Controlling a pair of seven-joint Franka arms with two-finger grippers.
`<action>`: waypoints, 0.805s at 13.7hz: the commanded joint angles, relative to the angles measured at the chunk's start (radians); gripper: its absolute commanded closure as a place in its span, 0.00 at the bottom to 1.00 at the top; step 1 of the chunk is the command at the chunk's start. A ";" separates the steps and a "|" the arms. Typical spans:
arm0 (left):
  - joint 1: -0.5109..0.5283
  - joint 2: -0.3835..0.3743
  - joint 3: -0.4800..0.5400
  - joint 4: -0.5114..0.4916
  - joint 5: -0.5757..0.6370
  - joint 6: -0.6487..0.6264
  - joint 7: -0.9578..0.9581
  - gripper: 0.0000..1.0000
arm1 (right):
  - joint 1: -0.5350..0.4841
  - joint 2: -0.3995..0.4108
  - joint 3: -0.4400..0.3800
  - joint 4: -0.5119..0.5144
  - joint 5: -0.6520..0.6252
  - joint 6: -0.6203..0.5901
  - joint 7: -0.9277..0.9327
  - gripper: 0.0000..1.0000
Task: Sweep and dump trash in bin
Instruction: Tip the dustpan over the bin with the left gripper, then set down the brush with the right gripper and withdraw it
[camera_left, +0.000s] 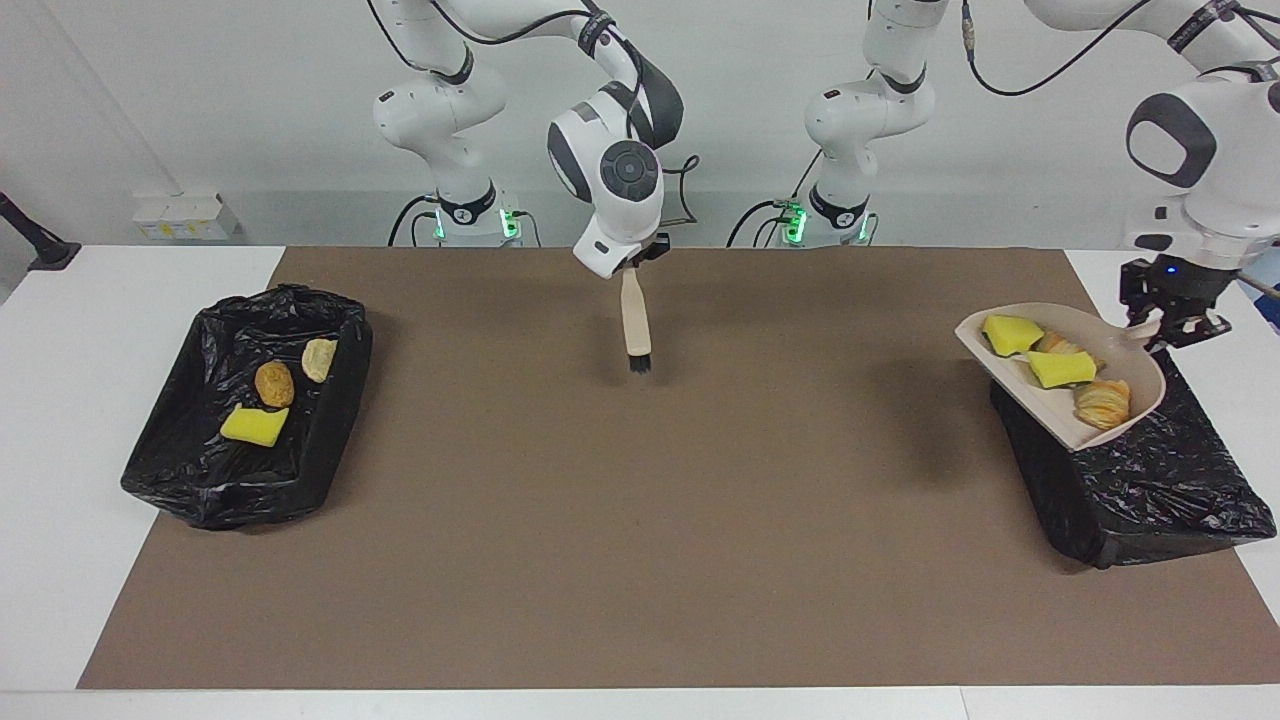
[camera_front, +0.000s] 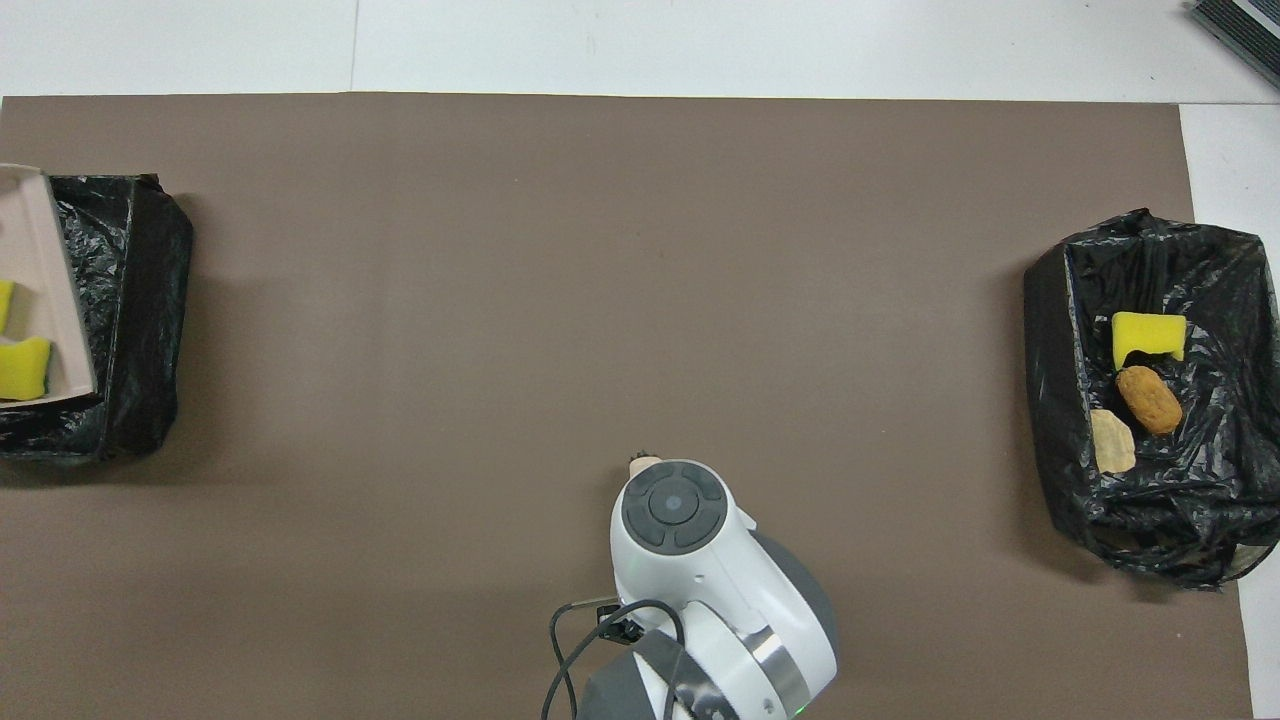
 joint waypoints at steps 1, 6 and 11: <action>0.028 0.096 -0.016 0.127 0.131 0.025 0.025 1.00 | 0.013 -0.036 -0.001 -0.087 0.010 0.073 0.023 1.00; -0.001 0.109 -0.017 0.087 0.466 0.052 -0.081 1.00 | 0.050 -0.022 -0.003 -0.092 0.005 0.113 0.025 0.01; -0.059 0.104 -0.017 0.092 0.636 -0.036 -0.133 1.00 | -0.089 -0.013 -0.010 0.067 -0.047 -0.020 -0.028 0.00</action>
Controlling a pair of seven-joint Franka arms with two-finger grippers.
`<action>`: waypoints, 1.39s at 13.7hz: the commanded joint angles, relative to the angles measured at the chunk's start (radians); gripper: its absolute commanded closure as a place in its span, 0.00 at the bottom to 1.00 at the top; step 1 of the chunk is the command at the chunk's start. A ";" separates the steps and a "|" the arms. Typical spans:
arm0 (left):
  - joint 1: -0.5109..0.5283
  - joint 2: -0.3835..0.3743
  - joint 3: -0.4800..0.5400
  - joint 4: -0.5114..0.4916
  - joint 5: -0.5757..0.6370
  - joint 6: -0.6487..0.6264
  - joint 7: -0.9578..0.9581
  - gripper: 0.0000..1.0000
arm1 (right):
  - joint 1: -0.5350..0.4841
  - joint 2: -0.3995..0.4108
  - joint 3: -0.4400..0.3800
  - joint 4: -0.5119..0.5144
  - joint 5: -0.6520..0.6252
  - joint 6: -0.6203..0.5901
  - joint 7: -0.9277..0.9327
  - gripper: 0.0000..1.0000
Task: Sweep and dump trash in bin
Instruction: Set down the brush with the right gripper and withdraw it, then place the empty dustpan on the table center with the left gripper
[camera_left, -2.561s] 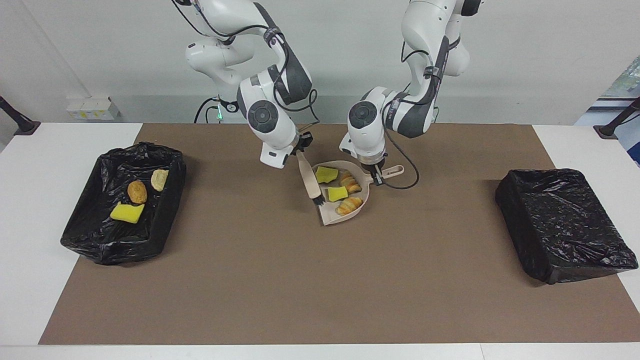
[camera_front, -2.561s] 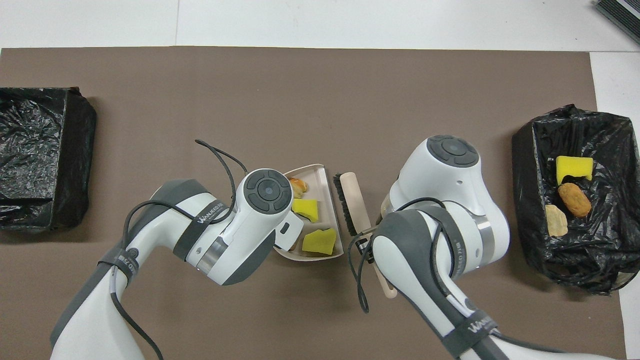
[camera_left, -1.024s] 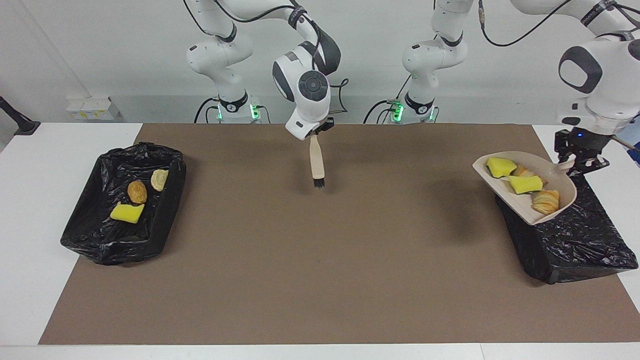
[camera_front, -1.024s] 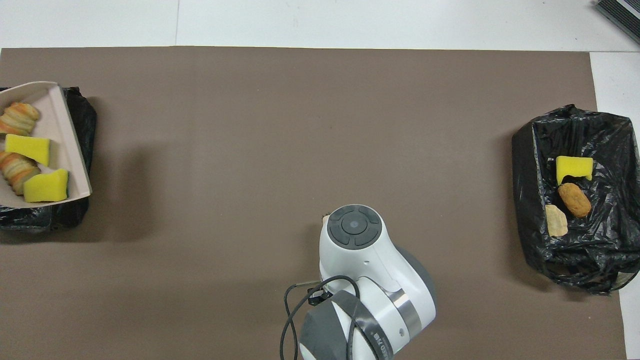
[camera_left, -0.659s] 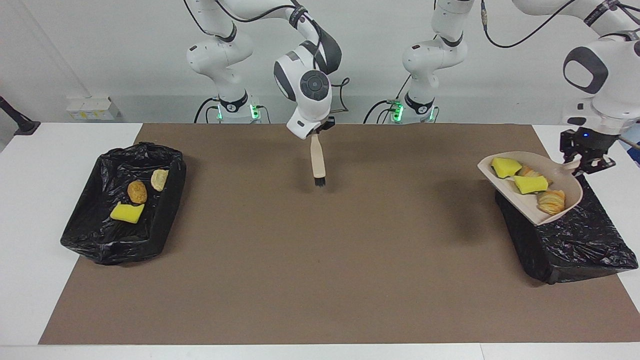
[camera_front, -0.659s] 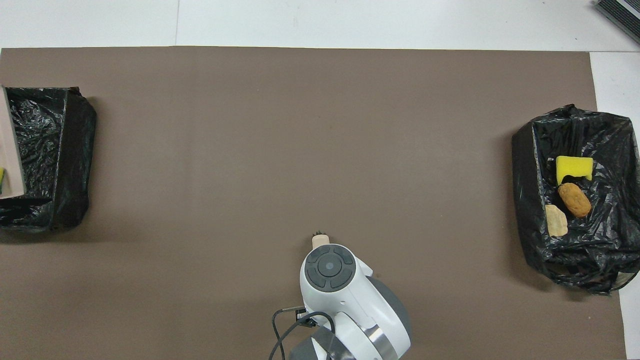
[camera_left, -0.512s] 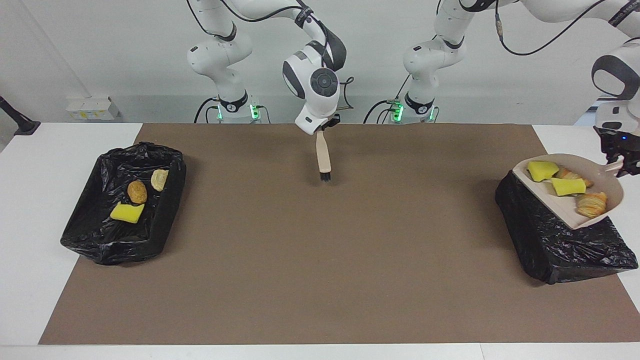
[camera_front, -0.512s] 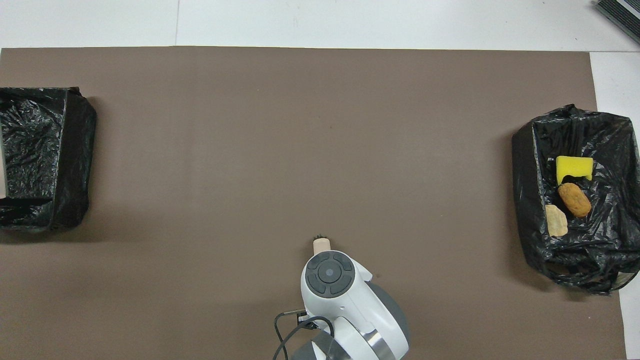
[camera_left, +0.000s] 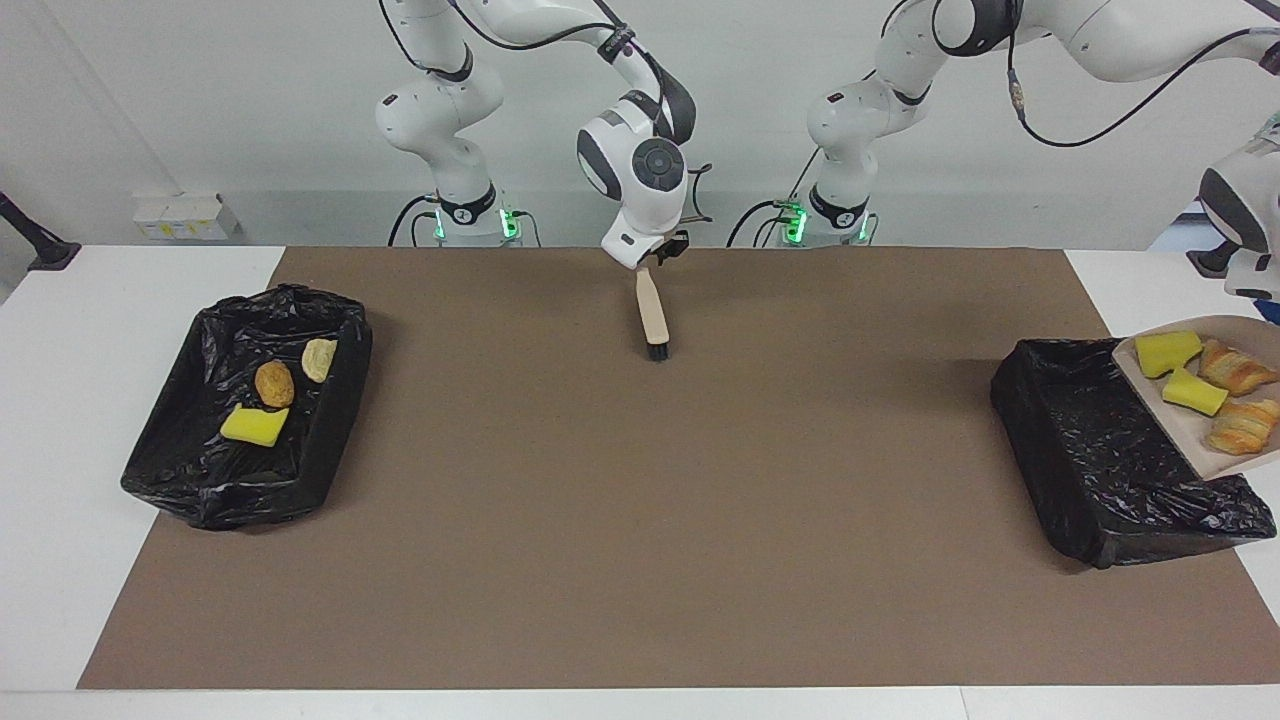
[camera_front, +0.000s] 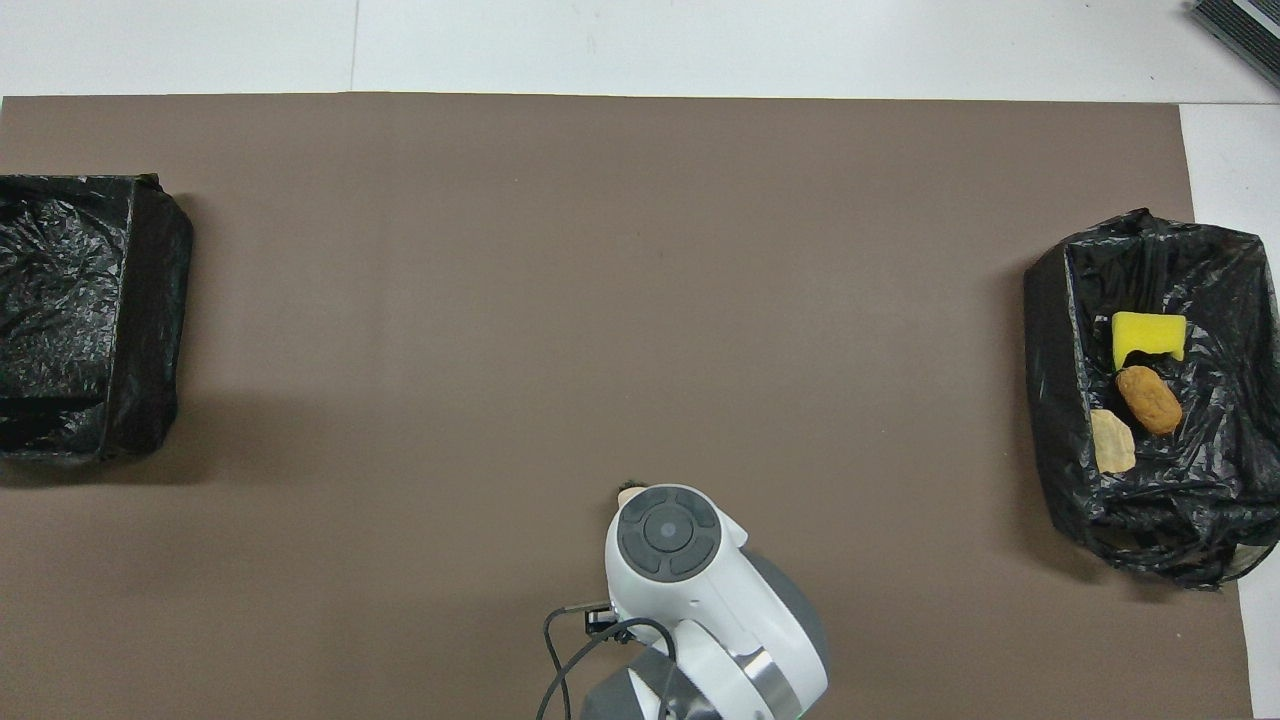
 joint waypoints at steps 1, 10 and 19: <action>-0.069 -0.012 0.010 0.011 0.104 -0.075 -0.044 1.00 | -0.131 -0.006 0.001 0.087 -0.064 -0.077 -0.098 0.00; -0.232 -0.130 -0.004 0.004 0.103 -0.353 -0.068 1.00 | -0.524 0.012 -0.002 0.279 -0.178 -0.139 -0.519 0.00; -0.514 -0.178 -0.006 -0.180 -0.469 -0.508 -0.715 1.00 | -0.680 -0.022 -0.033 0.399 -0.319 -0.184 -0.622 0.00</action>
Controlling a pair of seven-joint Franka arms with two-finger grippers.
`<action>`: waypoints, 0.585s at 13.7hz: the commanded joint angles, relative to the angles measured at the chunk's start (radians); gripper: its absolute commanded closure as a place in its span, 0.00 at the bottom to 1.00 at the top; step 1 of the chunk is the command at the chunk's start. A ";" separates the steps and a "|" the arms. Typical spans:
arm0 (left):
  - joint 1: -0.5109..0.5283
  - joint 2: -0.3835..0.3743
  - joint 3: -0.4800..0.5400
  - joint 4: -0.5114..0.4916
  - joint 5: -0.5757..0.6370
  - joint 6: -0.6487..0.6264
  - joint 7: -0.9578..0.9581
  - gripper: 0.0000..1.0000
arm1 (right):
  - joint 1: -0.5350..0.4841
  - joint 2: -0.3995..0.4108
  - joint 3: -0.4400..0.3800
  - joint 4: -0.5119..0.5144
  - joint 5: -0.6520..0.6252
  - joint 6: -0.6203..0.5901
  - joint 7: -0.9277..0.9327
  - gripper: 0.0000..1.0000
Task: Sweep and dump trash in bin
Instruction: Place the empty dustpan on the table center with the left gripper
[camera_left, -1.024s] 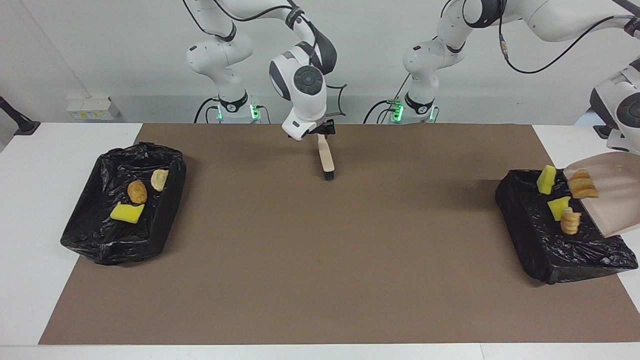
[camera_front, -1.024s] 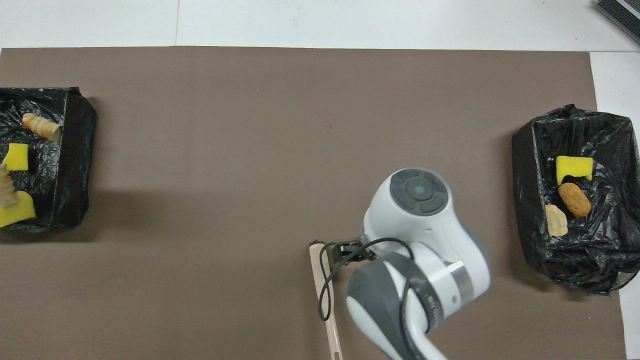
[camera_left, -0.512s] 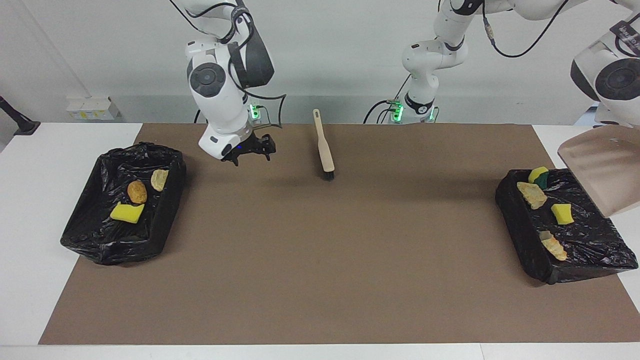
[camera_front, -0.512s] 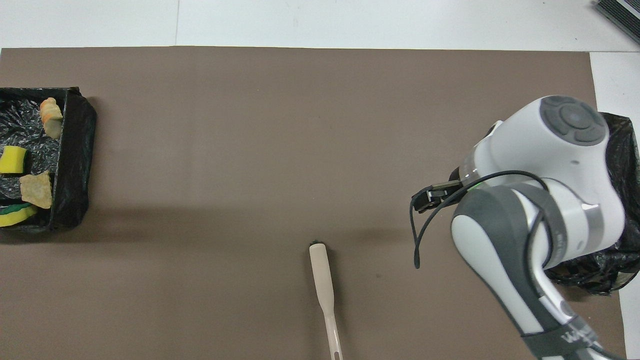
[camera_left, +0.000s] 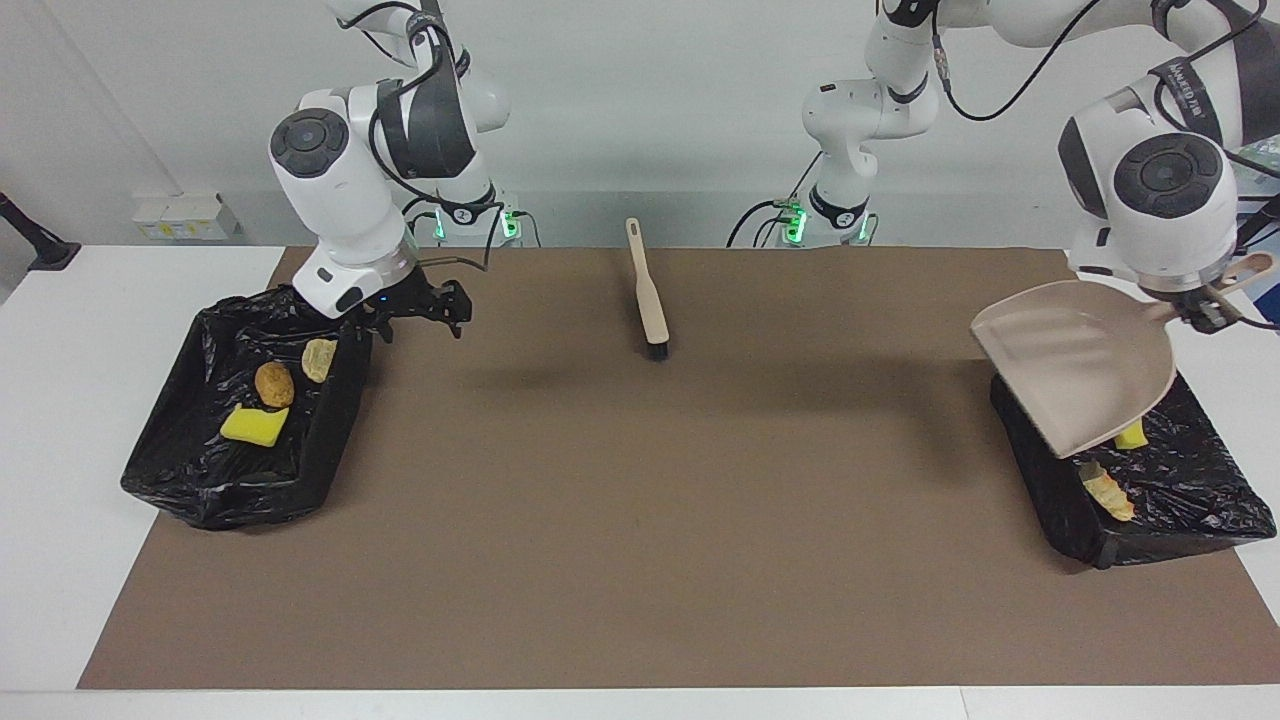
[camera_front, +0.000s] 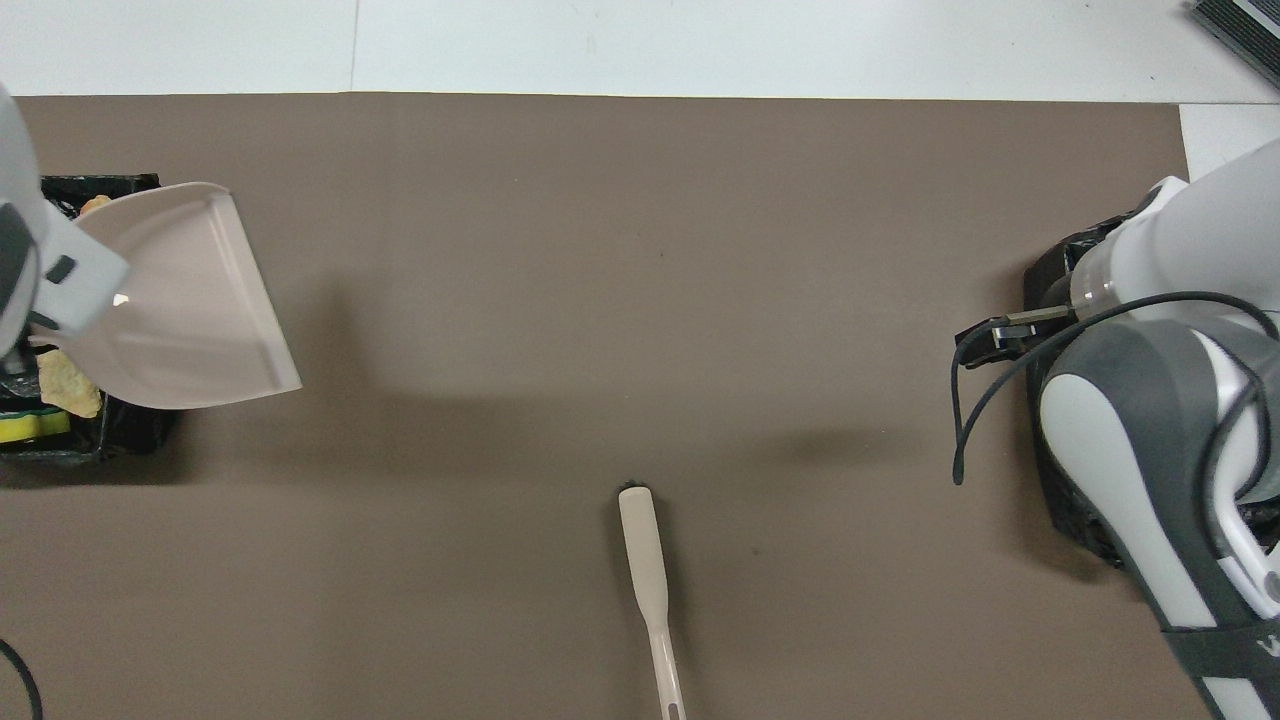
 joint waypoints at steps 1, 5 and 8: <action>-0.121 -0.031 0.018 -0.098 -0.117 0.001 -0.293 1.00 | -0.057 -0.029 -0.002 0.039 0.014 -0.047 -0.037 0.00; -0.282 0.038 0.018 -0.097 -0.327 0.066 -0.724 1.00 | -0.086 -0.034 -0.006 0.159 0.037 -0.171 -0.025 0.00; -0.371 0.098 0.018 -0.074 -0.436 0.139 -1.013 1.00 | -0.100 -0.025 -0.008 0.242 0.034 -0.264 -0.005 0.00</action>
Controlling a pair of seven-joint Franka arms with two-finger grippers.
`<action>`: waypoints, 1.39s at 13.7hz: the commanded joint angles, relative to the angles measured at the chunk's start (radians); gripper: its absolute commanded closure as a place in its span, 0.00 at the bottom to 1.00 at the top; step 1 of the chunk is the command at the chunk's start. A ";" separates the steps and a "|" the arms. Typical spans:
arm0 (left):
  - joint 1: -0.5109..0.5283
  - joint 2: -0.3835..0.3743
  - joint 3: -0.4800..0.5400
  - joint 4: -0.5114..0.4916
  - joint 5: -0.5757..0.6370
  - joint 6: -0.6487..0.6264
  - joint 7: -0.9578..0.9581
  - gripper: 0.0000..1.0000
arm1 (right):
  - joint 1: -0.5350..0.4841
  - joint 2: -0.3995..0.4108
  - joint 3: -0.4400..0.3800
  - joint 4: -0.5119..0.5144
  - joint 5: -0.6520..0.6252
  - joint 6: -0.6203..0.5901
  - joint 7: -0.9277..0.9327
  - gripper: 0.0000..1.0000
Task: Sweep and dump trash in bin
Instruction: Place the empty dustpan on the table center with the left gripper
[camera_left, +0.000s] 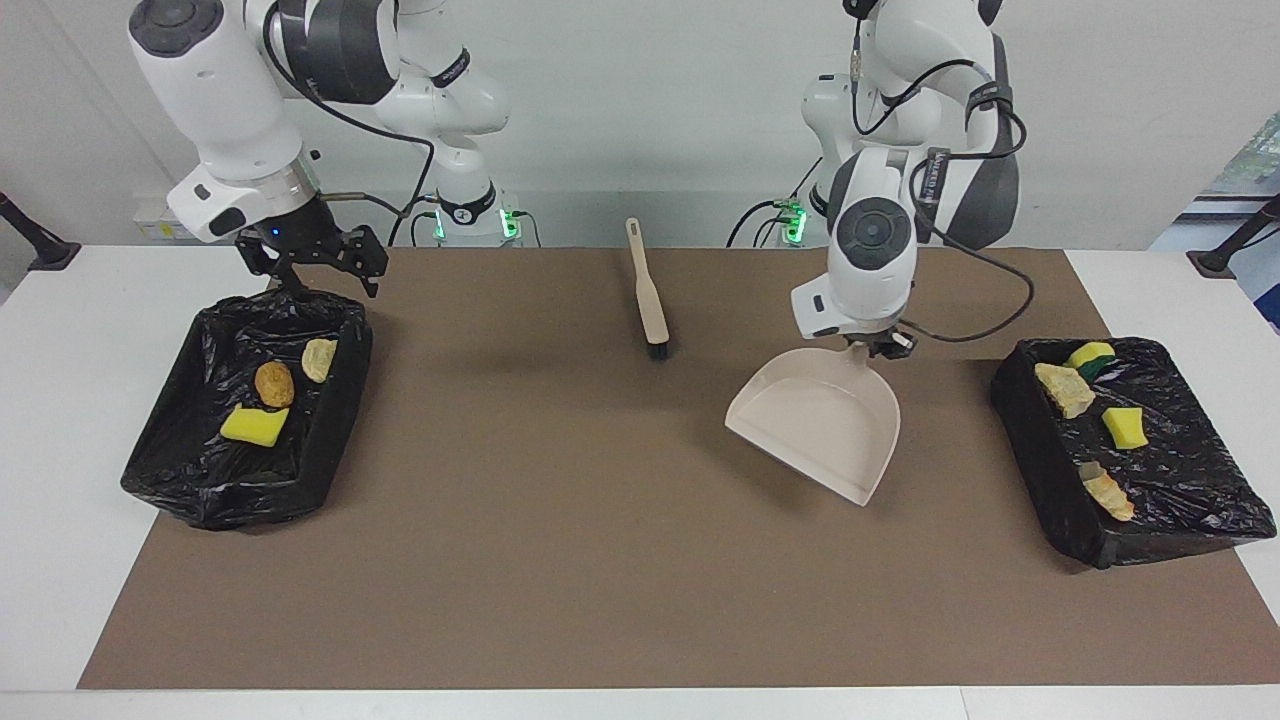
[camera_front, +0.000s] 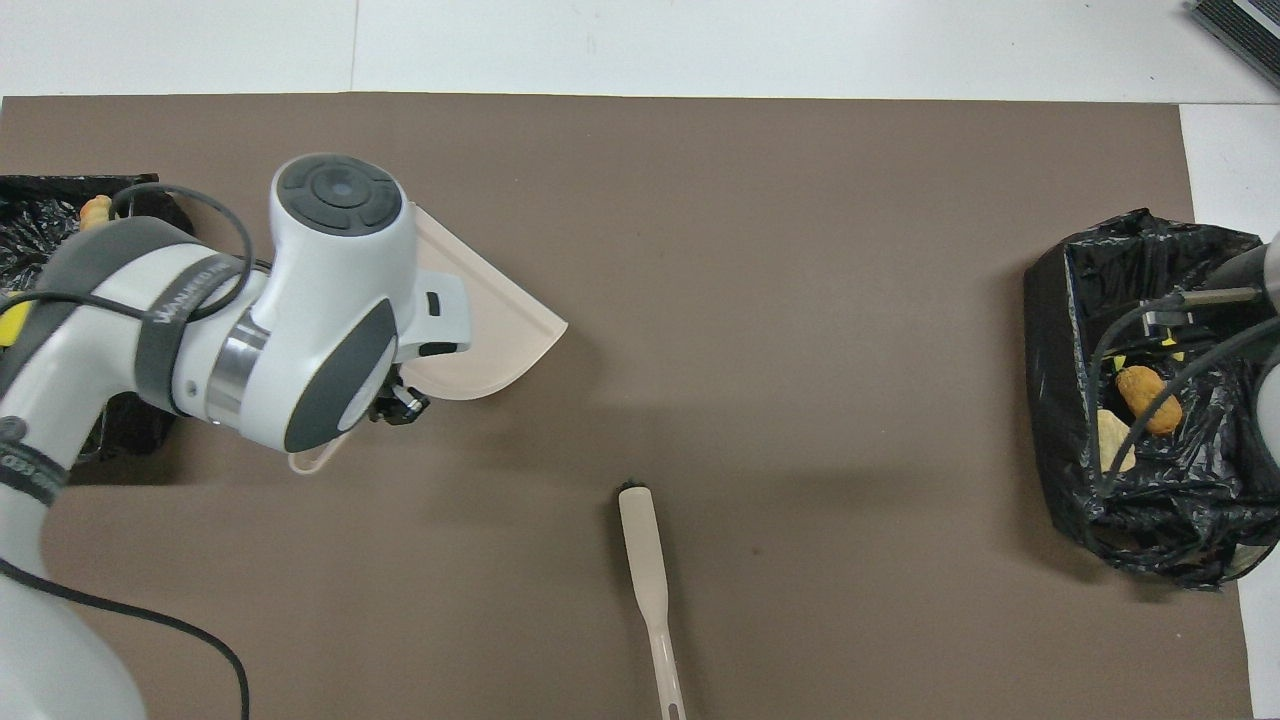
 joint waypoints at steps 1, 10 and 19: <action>-0.068 0.062 0.024 0.054 -0.108 0.040 -0.178 1.00 | -0.029 0.024 0.005 0.088 0.012 -0.076 0.001 0.00; -0.146 0.384 0.022 0.458 -0.257 0.112 -0.513 1.00 | -0.086 0.004 0.006 0.100 0.027 -0.089 -0.014 0.00; -0.186 0.386 0.024 0.372 -0.330 0.261 -0.512 1.00 | 0.022 -0.018 -0.072 0.097 0.064 -0.089 0.009 0.00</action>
